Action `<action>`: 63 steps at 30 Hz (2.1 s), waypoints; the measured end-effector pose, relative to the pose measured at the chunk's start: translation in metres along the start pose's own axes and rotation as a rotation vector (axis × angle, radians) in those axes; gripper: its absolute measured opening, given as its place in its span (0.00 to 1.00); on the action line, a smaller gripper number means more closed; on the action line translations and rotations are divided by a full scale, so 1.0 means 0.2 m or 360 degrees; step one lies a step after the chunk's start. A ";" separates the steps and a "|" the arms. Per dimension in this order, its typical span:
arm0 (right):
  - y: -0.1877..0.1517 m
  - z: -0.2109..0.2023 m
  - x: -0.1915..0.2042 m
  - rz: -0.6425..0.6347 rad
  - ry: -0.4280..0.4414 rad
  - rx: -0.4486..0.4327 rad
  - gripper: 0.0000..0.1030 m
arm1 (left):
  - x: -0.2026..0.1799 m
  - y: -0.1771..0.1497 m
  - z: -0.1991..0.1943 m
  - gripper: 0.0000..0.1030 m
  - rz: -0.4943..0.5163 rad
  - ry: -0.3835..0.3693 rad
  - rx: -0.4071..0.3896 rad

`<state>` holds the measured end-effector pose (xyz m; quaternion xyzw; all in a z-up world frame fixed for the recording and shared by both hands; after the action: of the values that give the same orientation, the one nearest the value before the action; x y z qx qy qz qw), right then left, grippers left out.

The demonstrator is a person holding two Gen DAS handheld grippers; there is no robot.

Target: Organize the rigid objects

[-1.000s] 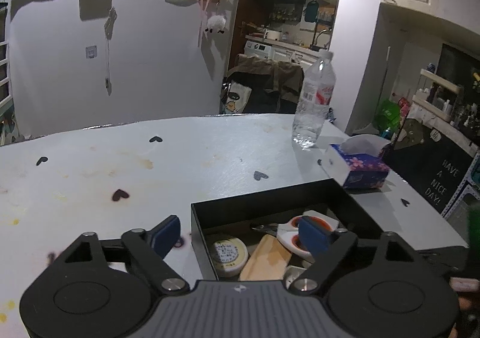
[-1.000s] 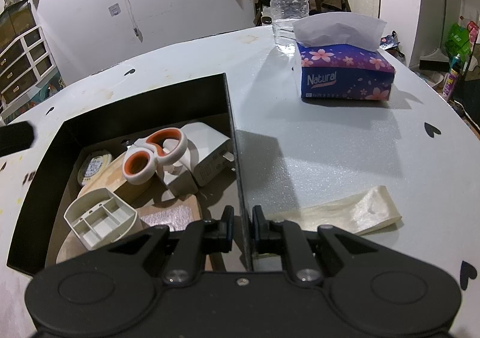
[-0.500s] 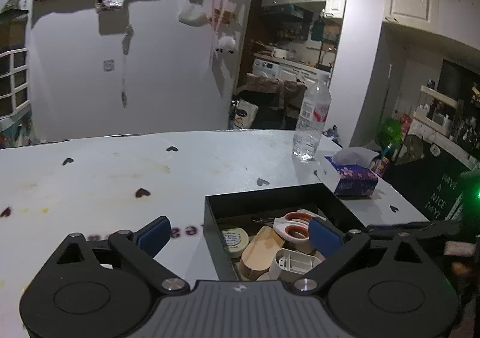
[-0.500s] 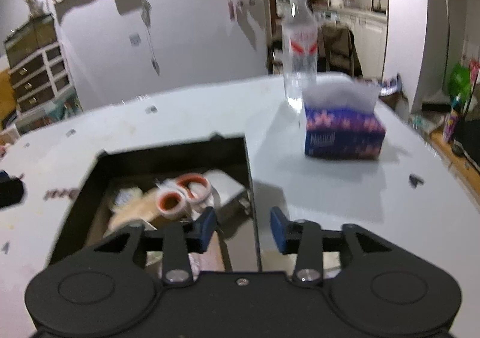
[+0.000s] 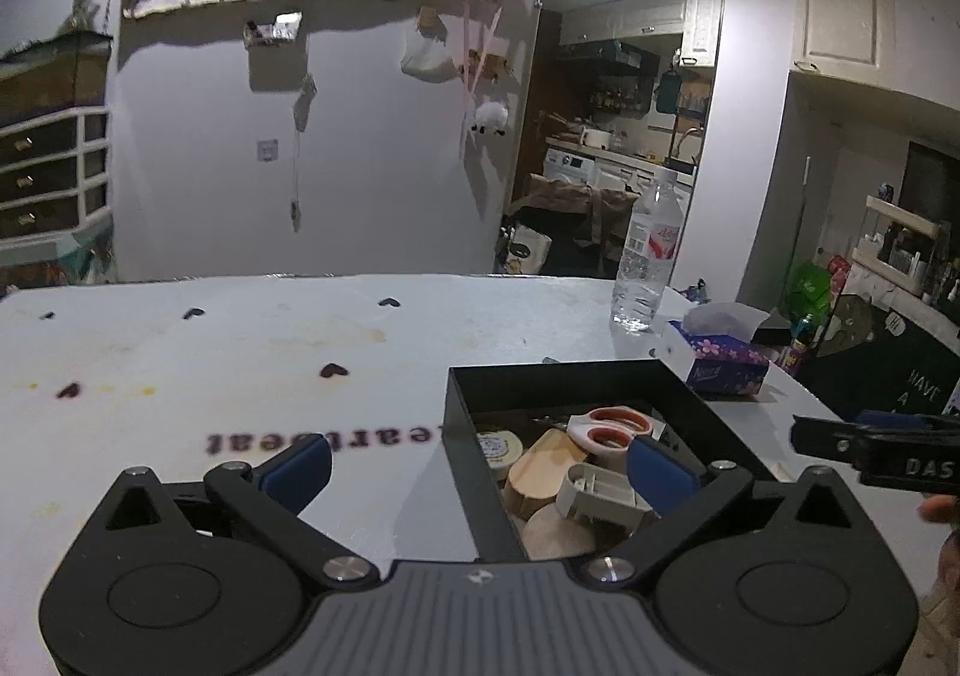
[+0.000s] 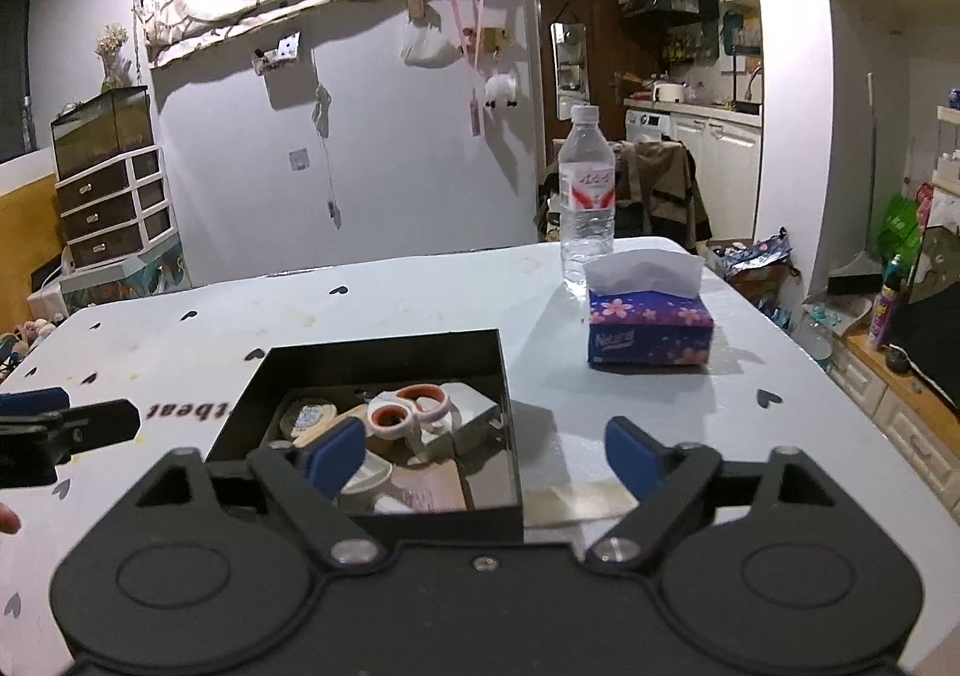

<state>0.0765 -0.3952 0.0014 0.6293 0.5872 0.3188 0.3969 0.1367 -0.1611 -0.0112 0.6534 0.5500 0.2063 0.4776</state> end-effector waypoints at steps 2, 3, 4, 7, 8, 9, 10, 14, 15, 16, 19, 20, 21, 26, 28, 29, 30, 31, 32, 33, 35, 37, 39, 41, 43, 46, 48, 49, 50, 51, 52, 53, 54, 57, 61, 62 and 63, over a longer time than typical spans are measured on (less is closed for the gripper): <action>-0.02 -0.05 0.00 -0.0001 -0.0017 -0.0026 0.98 | 0.00 -0.03 -0.05 1.00 -0.0001 -0.0004 -0.0023; -0.03 -0.07 0.00 -0.0008 -0.0025 -0.0045 0.98 | 0.00 -0.04 -0.07 1.00 -0.0005 -0.0011 -0.0031; -0.04 -0.10 0.01 -0.0016 -0.0030 -0.0062 0.98 | 0.00 -0.05 -0.10 1.00 -0.0008 -0.0014 -0.0040; -0.07 -0.14 0.02 -0.0035 -0.0040 -0.0078 0.99 | 0.00 -0.08 -0.16 1.00 0.0006 0.0012 -0.0076; -0.08 -0.16 0.02 -0.0042 -0.0047 -0.0080 1.00 | 0.00 -0.09 -0.18 1.00 0.0013 0.0023 -0.0085; -0.09 -0.17 0.02 -0.0050 -0.0052 -0.0086 1.00 | 0.00 -0.10 -0.20 1.00 0.0019 0.0034 -0.0091; -0.10 -0.18 0.03 -0.0057 -0.0058 -0.0095 1.00 | 0.00 -0.11 -0.21 1.00 0.0022 0.0041 -0.0092; -0.12 -0.24 0.04 -0.0075 -0.0062 -0.0140 1.00 | 0.00 -0.16 -0.26 1.00 0.0026 0.0070 -0.0082; -0.12 -0.26 0.04 -0.0077 -0.0058 -0.0147 1.00 | 0.00 -0.17 -0.27 1.00 0.0029 0.0076 -0.0084; -0.12 -0.27 0.05 -0.0077 -0.0052 -0.0154 1.00 | 0.00 -0.18 -0.28 1.00 0.0028 0.0081 -0.0088; -0.14 -0.30 0.05 -0.0075 -0.0039 -0.0166 1.00 | 0.00 -0.18 -0.32 1.00 0.0023 0.0094 -0.0114; -0.14 -0.31 0.05 -0.0075 -0.0042 -0.0169 1.00 | 0.00 -0.19 -0.33 1.00 0.0026 0.0096 -0.0119; -0.14 -0.32 0.05 -0.0076 -0.0046 -0.0173 1.00 | -0.01 -0.19 -0.35 1.00 0.0027 0.0098 -0.0124; -0.15 -0.35 0.05 -0.0075 -0.0049 -0.0193 1.00 | -0.01 -0.21 -0.38 1.00 0.0019 0.0111 -0.0141; -0.15 -0.36 0.06 -0.0080 -0.0046 -0.0193 1.00 | -0.01 -0.22 -0.39 1.00 0.0015 0.0115 -0.0141; -0.15 -0.36 0.06 -0.0081 -0.0046 -0.0191 1.00 | -0.01 -0.22 -0.39 1.00 0.0013 0.0117 -0.0142; -0.16 -0.36 0.06 -0.0081 -0.0046 -0.0187 1.00 | -0.01 -0.23 -0.40 1.00 0.0012 0.0118 -0.0141; -0.16 -0.36 0.06 -0.0082 -0.0045 -0.0184 1.00 | -0.01 -0.23 -0.40 1.00 0.0012 0.0120 -0.0140; -0.16 -0.36 0.06 -0.0084 -0.0044 -0.0180 1.00 | -0.01 -0.23 -0.40 1.00 0.0014 0.0121 -0.0139; -0.17 -0.36 0.07 -0.0086 -0.0042 -0.0176 1.00 | -0.01 -0.23 -0.40 1.00 0.0017 0.0121 -0.0138; -0.17 -0.36 0.07 -0.0091 -0.0037 -0.0173 1.00 | -0.01 -0.24 -0.41 1.00 0.0018 0.0124 -0.0138; -0.17 -0.36 0.08 -0.0097 -0.0031 -0.0176 1.00 | -0.01 -0.24 -0.41 1.00 0.0016 0.0124 -0.0139; -0.17 -0.36 0.08 -0.0099 -0.0030 -0.0175 1.00 | -0.01 -0.24 -0.41 1.00 0.0015 0.0125 -0.0140; -0.17 -0.36 0.08 -0.0098 -0.0032 -0.0175 1.00 | 0.00 -0.24 -0.41 1.00 0.0015 0.0126 -0.0141; -0.17 -0.36 0.08 -0.0099 -0.0032 -0.0174 1.00 | 0.00 -0.24 -0.41 1.00 0.0016 0.0125 -0.0141; -0.17 -0.36 0.08 -0.0100 -0.0031 -0.0171 1.00 | 0.00 -0.24 -0.41 1.00 0.0016 0.0125 -0.0138; -0.17 -0.36 0.08 -0.0101 -0.0029 -0.0172 1.00 | 0.00 -0.24 -0.41 1.00 0.0016 0.0125 -0.0139; -0.17 -0.36 0.08 -0.0101 -0.0029 -0.0171 1.00 | 0.00 -0.24 -0.41 1.00 0.0016 0.0125 -0.0139; -0.17 -0.36 0.08 -0.0101 -0.0030 -0.0171 1.00 | 0.00 -0.24 -0.41 1.00 0.0016 0.0125 -0.0139; -0.17 -0.36 0.08 -0.0101 -0.0030 -0.0171 1.00 | 0.00 -0.24 -0.41 1.00 0.0015 0.0125 -0.0139; -0.17 -0.36 0.08 -0.0101 -0.0030 -0.0172 1.00 | 0.00 -0.24 -0.41 1.00 0.0015 0.0125 -0.0139; -0.17 -0.36 0.08 -0.0101 -0.0031 -0.0172 1.00 | 0.00 -0.24 -0.41 1.00 0.0015 0.0125 -0.0139; -0.17 -0.36 0.08 -0.0102 -0.0031 -0.0173 1.00 | 0.00 -0.24 -0.41 1.00 0.0015 0.0125 -0.0139; -0.17 -0.36 0.08 -0.0101 -0.0031 -0.0172 1.00 | 0.00 -0.24 -0.41 1.00 0.0015 0.0124 -0.0140; -0.17 -0.36 0.09 -0.0104 -0.0030 -0.0172 1.00 | 0.00 -0.24 -0.41 1.00 0.0015 0.0125 -0.0138; -0.17 -0.36 0.08 -0.0103 -0.0031 -0.0172 1.00 | 0.00 -0.25 -0.42 1.00 0.0014 0.0124 -0.0138; -0.17 -0.36 0.08 -0.0103 -0.0032 -0.0172 1.00 | 0.00 -0.24 -0.42 1.00 0.0016 0.0124 -0.0139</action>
<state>-0.0009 -0.3696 0.0056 0.5909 0.5852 0.3307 0.4462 0.0451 -0.1315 -0.0144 0.6261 0.5555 0.2577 0.4828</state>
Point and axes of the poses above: each gripper's, at about its wrist camera, not at the fingertips, and z roughly the way its jaws point, x to its left, y to its top, the point moved 7 cm from there along z, roughly the way its jaws point, and after that the axes turned 10 degrees about -z, right-handed, at the moved point
